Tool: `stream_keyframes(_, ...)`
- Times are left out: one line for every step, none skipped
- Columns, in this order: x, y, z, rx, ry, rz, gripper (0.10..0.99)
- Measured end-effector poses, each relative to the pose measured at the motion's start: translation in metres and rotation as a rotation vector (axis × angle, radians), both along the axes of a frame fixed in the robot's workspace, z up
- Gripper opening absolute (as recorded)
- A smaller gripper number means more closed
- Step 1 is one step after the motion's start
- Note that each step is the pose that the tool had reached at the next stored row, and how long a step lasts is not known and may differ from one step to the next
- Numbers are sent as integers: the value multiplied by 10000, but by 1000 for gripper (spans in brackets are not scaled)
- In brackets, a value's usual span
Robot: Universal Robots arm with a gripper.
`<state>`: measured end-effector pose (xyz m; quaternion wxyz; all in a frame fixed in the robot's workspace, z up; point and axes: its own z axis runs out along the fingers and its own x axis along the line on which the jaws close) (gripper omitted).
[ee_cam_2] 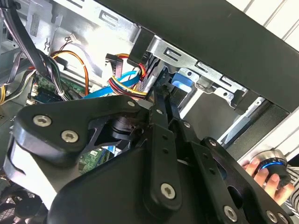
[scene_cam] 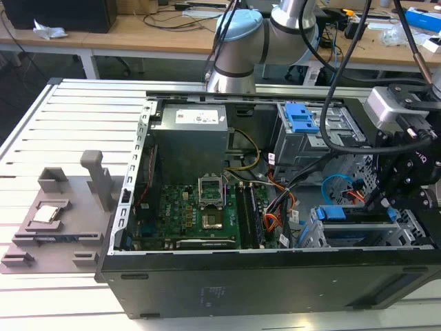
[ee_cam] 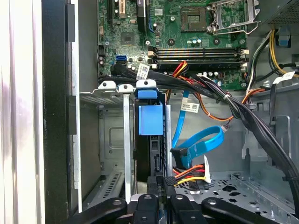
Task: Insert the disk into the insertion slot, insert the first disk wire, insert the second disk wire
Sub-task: 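Insert the first disk wire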
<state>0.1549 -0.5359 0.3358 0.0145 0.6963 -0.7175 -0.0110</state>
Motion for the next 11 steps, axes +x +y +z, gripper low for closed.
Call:
stream_keyframes(0, 0, -1, 1, 1, 0, 165)
stream_keyframes(1, 1, -5, 13, -2, 1, 165)
stream_keyframes(0, 1, -10, 16, 1, 1, 173)
stream_keyframes(0, 1, -7, 10, 1, 1, 239)
stream_keyframes(0, 0, -4, 2, 0, 1, 239)
stream_keyframes(0, 0, -5, 2, 0, 0, 239)
stream_keyframes(0, 0, -3, 2, 0, 0, 239)
stream_keyframes(0, 0, 3, 1, 0, 0, 239)
stream_keyframes(0, 0, 20, 4, 0, 0, 239)
stream_keyframes(0, 0, 44, 4, 0, 0, 239)
stream_keyframes(0, 0, 69, 3, 0, 0, 239)
